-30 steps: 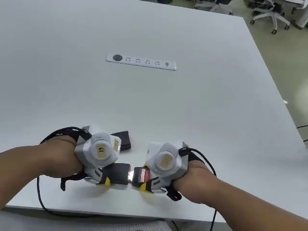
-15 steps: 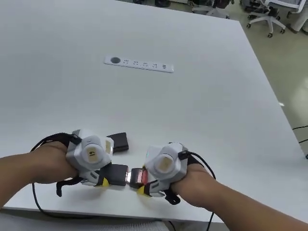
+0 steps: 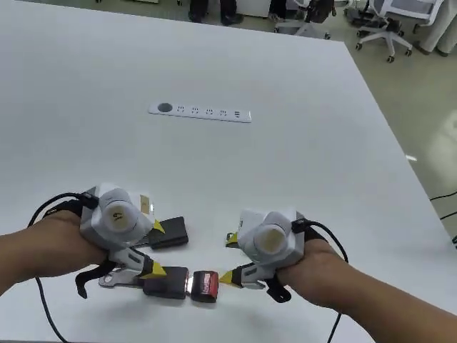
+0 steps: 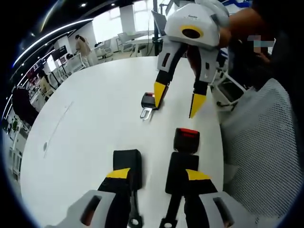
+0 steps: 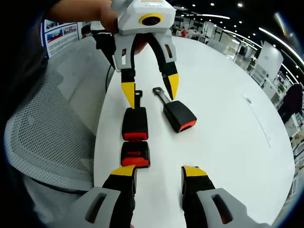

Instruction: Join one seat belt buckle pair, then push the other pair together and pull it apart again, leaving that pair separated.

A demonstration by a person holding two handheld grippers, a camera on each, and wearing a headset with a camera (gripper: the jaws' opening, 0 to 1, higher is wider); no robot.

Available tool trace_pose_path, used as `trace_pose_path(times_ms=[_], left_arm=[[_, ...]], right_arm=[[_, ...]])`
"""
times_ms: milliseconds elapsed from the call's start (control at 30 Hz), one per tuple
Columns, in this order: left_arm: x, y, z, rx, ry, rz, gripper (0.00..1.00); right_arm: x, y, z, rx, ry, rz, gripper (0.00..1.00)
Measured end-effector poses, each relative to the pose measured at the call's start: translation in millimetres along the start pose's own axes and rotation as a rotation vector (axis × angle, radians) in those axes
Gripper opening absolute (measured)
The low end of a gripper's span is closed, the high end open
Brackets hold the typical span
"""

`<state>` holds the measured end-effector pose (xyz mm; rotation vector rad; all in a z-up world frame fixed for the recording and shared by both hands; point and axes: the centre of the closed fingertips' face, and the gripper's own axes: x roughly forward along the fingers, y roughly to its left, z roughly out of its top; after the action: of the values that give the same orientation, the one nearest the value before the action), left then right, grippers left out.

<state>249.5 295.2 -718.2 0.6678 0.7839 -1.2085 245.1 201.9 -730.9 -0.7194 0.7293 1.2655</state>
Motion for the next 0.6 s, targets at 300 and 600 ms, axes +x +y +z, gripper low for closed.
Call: trace_pose_path(times_ms=[300, 600], left_arm=[[7.8, 43.1, -7.7, 0.0, 0.019, 0.028, 0.43], [25.4, 55.6, -21.5, 0.018, 0.077, -0.006, 0.4]], right_arm=[[-12.0, -41.1, -29.6, 0.027, 0.046, -0.048, 0.33], [-16.3, -63.8, -58.8, 0.042, 0.09, -0.066, 0.35]])
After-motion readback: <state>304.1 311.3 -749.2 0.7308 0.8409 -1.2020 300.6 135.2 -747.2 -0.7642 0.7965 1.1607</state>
